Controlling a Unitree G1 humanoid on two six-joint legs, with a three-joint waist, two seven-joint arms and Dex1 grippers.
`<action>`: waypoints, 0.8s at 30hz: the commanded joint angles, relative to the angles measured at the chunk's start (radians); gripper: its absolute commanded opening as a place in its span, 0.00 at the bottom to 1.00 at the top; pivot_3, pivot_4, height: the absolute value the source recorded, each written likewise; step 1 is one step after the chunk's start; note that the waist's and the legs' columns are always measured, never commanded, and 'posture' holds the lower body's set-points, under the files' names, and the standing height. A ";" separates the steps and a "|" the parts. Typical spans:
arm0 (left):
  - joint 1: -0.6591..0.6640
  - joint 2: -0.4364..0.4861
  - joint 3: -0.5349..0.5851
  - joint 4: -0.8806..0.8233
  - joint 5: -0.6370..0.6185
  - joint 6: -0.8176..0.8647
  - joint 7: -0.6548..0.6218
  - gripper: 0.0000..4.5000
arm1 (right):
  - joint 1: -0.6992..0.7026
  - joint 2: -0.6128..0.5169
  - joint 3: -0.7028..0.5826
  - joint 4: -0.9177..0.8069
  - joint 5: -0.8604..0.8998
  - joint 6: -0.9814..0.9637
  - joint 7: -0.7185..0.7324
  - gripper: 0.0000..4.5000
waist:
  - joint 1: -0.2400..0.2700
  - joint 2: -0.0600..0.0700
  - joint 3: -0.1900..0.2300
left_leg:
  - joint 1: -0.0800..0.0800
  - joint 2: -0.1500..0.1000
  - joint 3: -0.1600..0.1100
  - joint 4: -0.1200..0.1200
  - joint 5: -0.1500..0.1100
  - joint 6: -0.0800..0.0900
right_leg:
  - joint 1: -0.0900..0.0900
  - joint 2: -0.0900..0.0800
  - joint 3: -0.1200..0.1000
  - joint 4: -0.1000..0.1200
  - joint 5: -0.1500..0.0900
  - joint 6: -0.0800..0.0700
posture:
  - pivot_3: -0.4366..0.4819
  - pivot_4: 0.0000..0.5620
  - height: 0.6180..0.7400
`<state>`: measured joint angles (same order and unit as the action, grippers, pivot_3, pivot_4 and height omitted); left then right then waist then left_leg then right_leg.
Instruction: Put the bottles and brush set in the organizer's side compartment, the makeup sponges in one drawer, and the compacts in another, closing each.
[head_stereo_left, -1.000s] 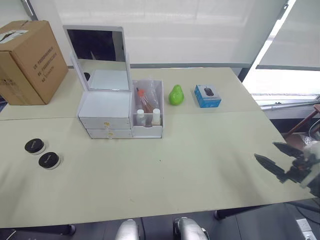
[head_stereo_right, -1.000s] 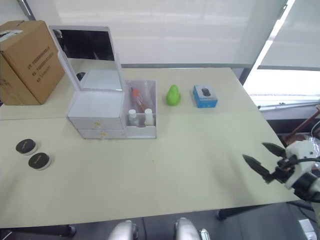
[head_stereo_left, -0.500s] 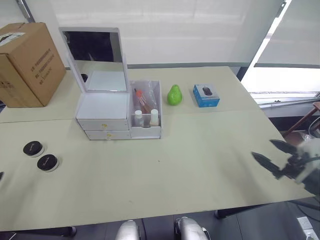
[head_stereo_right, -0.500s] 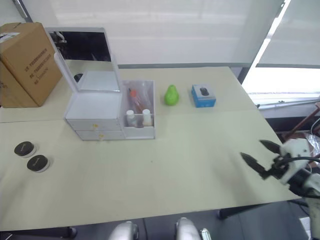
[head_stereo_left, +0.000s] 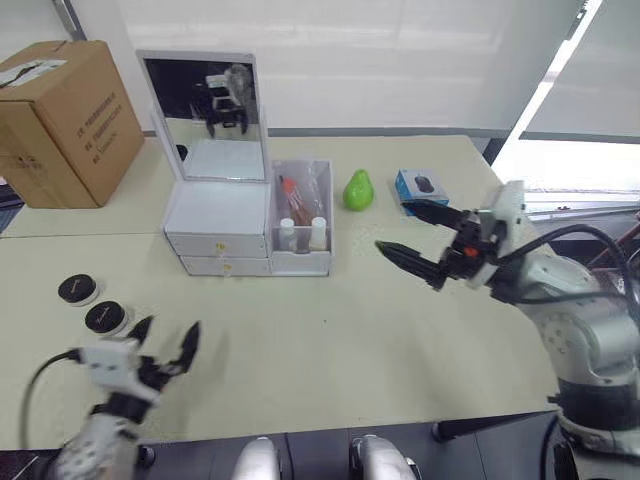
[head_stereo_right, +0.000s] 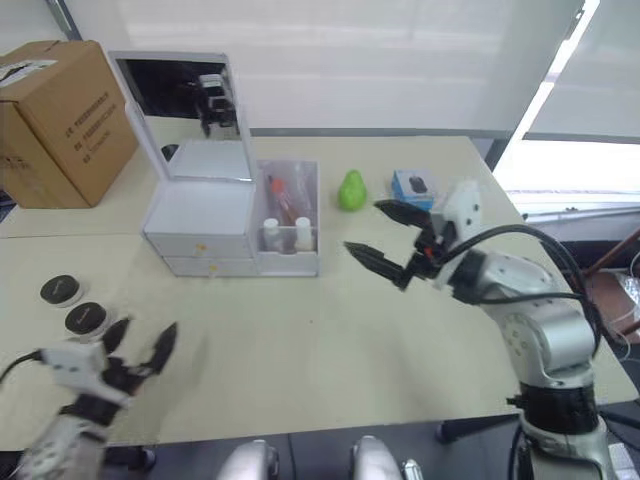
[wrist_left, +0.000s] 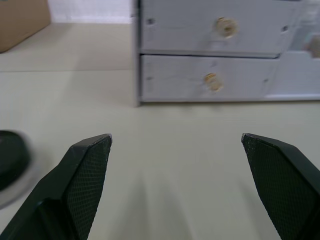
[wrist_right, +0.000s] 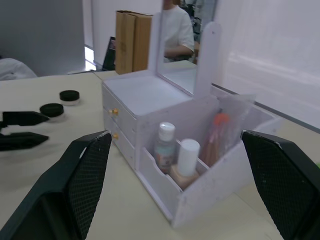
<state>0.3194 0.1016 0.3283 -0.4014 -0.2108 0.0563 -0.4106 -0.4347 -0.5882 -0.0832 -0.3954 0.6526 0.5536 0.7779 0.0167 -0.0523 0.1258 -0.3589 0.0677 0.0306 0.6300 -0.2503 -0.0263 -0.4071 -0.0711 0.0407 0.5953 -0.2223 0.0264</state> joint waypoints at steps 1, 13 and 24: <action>-0.083 -0.026 -0.106 -0.017 0.149 0.024 0.151 0.99 | -0.031 0.013 0.021 -0.052 0.024 0.029 -0.021 1.00 | -0.002 0.000 -0.001 | 0.000 0.000 -0.001 0.000 0.000 0.000 | 0.001 0.001 0.000 0.000 0.000 0.000 | 0.48 0.27 0.94; -0.303 -0.020 -0.165 0.252 0.196 0.002 0.273 0.99 | -0.018 0.026 0.045 -0.107 0.017 0.057 -0.043 1.00 | -0.012 0.005 -0.002 | 0.002 -0.001 -0.017 0.004 0.001 0.001 | 0.004 0.013 0.005 0.000 0.000 -0.001 | 0.48 0.27 0.94; -0.364 -0.017 -0.173 0.362 0.181 -0.101 0.280 0.99 | 0.000 0.024 0.046 -0.143 0.030 0.081 -0.067 1.00 | -0.008 0.005 -0.002 | 0.002 -0.001 -0.017 0.003 0.001 0.001 | 0.004 0.012 0.004 0.000 0.000 -0.002 | 0.48 0.27 0.94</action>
<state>-0.0256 0.0796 0.1669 -0.0336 -0.0282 -0.0163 -0.1386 -0.4367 -0.5622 -0.0196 -0.5060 0.6556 0.6351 0.7153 0.0090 -0.0474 0.1242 -0.3572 0.0667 0.0131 0.6335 -0.2497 -0.0253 -0.4036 -0.0589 0.0448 0.5951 -0.2226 0.0247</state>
